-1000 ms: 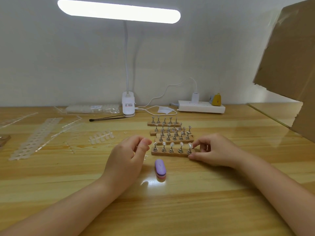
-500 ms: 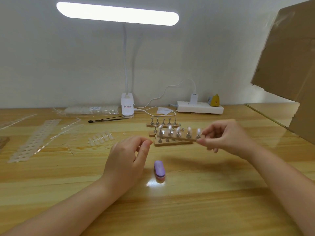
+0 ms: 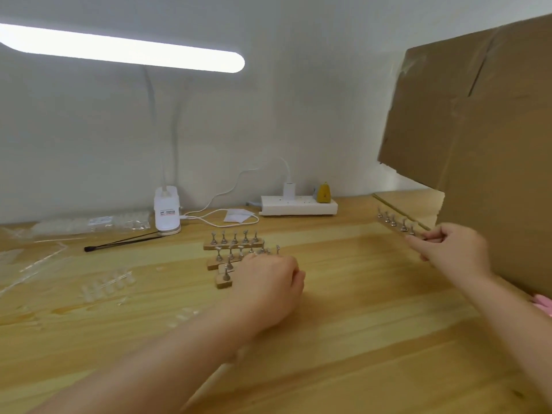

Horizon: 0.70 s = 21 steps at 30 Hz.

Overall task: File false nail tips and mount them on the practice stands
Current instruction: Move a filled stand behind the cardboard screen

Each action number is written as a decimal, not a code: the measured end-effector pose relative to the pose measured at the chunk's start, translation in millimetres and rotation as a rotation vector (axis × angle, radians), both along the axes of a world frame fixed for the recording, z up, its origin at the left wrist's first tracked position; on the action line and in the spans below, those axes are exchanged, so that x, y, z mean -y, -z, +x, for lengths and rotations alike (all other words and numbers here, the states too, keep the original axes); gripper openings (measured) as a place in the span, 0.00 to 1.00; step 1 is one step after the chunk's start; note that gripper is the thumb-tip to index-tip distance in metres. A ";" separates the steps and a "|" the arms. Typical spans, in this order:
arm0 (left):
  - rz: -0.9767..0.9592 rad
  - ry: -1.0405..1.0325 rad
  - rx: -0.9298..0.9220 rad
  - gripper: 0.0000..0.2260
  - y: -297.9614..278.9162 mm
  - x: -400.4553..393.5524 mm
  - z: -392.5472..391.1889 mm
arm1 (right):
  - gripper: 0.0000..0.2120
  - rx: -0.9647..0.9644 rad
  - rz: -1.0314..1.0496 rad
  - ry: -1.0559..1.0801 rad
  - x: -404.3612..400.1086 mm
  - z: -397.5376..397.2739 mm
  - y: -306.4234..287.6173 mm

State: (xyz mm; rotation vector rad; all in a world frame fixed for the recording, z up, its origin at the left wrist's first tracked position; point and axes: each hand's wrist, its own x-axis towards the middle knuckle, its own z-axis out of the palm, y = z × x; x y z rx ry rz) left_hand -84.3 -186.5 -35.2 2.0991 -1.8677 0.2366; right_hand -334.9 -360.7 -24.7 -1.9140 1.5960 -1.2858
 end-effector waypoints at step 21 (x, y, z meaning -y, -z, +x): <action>-0.046 -0.044 -0.125 0.06 31.6 35.4 -28.1 | 0.20 -0.274 0.207 0.366 117.3 -4.7 32.4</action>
